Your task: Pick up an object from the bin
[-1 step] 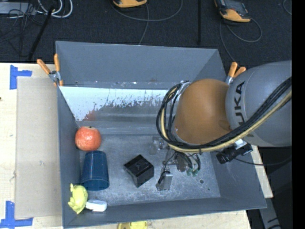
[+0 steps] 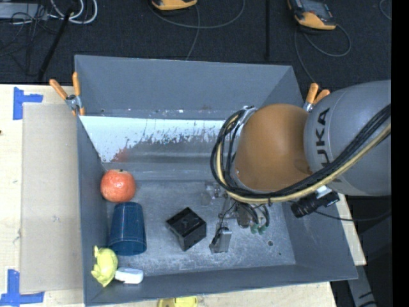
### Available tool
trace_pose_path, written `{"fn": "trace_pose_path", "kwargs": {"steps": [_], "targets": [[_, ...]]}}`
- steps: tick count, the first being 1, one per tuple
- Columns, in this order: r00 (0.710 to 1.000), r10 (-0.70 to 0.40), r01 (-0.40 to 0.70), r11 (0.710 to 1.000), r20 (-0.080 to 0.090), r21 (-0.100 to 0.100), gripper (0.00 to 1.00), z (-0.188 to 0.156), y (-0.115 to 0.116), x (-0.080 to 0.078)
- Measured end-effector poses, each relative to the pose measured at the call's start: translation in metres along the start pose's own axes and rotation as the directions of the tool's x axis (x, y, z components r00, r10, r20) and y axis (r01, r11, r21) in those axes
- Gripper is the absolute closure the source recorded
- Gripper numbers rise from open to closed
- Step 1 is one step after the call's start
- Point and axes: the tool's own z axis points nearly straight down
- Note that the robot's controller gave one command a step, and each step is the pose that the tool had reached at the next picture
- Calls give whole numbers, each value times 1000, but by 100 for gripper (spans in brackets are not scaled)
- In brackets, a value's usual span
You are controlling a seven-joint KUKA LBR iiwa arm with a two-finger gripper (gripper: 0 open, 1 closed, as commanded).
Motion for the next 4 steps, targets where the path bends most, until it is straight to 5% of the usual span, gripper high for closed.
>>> {"fn": "trace_pose_path", "kwargs": {"steps": [1,3,4], "targets": [[999,-51,51,999,8,0,0,49,-1,-24],[992,126,-126,992,5,0,0,107,17,-26],[999,40,-40,999,-1,0,100,108,12,-45]]}}
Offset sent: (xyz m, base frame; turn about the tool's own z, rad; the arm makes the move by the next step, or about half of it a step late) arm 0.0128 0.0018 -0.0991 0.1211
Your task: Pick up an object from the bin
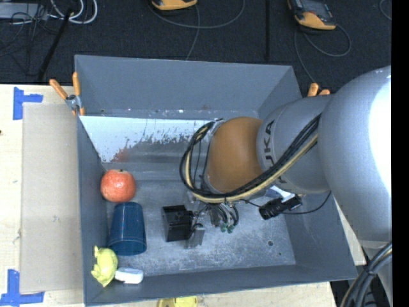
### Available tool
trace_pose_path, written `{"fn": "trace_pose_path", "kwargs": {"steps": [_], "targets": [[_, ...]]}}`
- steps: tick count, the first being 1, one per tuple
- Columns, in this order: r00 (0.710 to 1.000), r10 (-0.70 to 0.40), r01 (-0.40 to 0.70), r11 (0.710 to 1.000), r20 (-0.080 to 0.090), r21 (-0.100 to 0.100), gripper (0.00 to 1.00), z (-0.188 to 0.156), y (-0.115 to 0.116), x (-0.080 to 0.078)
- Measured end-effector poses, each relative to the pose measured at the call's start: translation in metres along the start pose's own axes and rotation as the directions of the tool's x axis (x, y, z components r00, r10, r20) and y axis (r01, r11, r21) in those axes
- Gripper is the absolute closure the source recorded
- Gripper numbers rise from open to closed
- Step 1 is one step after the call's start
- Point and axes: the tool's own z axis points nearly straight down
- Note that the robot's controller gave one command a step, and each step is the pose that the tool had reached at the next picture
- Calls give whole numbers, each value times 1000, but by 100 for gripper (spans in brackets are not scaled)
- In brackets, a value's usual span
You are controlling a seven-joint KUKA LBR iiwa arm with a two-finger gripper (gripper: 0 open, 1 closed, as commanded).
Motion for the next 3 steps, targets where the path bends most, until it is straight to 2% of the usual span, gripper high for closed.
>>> {"fn": "trace_pose_path", "kwargs": {"steps": [1,2,3], "targets": [[1000,2,-2,1000,5,-1,0,1,0,-1],[1000,3,-3,1000,5,-1,0,1,0,-1],[998,55,-55,998,7,0,0,1,7,8]]}}
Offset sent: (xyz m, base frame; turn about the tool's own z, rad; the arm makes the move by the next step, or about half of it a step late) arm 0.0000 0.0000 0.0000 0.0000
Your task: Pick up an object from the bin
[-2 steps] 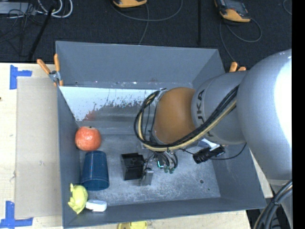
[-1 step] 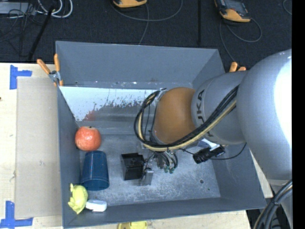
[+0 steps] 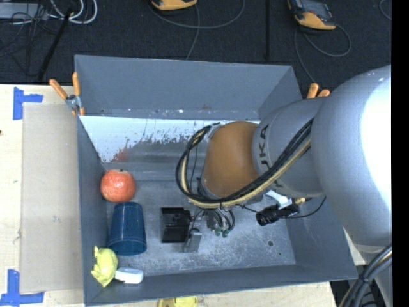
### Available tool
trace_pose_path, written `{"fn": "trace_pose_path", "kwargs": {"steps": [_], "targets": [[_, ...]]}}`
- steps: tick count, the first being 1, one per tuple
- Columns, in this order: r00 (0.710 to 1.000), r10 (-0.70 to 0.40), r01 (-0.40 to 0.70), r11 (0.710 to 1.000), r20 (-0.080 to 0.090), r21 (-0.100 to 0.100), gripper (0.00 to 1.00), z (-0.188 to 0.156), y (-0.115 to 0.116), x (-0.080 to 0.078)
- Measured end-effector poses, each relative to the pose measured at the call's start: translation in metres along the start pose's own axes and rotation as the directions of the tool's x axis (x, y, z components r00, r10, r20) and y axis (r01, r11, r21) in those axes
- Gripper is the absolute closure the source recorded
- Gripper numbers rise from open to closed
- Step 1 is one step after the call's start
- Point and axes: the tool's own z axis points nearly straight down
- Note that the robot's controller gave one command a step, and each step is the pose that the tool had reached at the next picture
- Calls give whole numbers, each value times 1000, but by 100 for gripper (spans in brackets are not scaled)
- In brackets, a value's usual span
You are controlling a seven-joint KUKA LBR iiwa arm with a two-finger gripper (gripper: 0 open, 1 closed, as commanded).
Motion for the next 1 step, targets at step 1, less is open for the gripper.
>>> {"fn": "trace_pose_path", "kwargs": {"steps": [1], "targets": [[999,-32,32,999,-3,0,0,1,21,-2]]}}
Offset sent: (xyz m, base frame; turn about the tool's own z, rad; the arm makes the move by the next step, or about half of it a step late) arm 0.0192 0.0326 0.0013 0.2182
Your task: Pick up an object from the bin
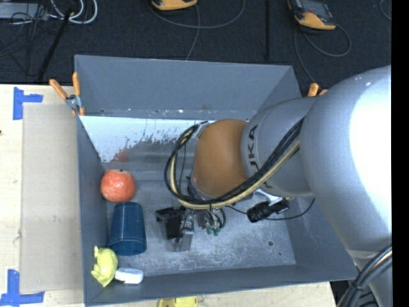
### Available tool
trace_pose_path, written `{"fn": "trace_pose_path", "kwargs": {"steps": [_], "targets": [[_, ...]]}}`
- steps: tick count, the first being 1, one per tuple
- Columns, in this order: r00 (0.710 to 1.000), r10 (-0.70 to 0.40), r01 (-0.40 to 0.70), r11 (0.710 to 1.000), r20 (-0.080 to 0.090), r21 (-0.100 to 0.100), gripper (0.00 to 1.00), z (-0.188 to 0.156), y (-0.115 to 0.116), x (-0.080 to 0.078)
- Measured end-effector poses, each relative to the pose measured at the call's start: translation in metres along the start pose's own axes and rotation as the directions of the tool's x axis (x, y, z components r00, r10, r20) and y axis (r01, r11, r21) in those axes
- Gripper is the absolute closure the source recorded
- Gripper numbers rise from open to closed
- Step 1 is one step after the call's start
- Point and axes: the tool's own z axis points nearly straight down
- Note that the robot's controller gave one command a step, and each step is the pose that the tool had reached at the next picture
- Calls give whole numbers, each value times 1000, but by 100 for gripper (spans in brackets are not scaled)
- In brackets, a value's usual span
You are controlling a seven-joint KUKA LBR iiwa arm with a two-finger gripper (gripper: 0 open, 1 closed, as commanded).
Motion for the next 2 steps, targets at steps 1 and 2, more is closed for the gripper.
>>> {"fn": "trace_pose_path", "kwargs": {"steps": [1,2], "targets": [[969,247,-247,969,0,-1,100,-2,13,-15],[969,247,-247,969,0,-1,100,-2,13,-15]]}}
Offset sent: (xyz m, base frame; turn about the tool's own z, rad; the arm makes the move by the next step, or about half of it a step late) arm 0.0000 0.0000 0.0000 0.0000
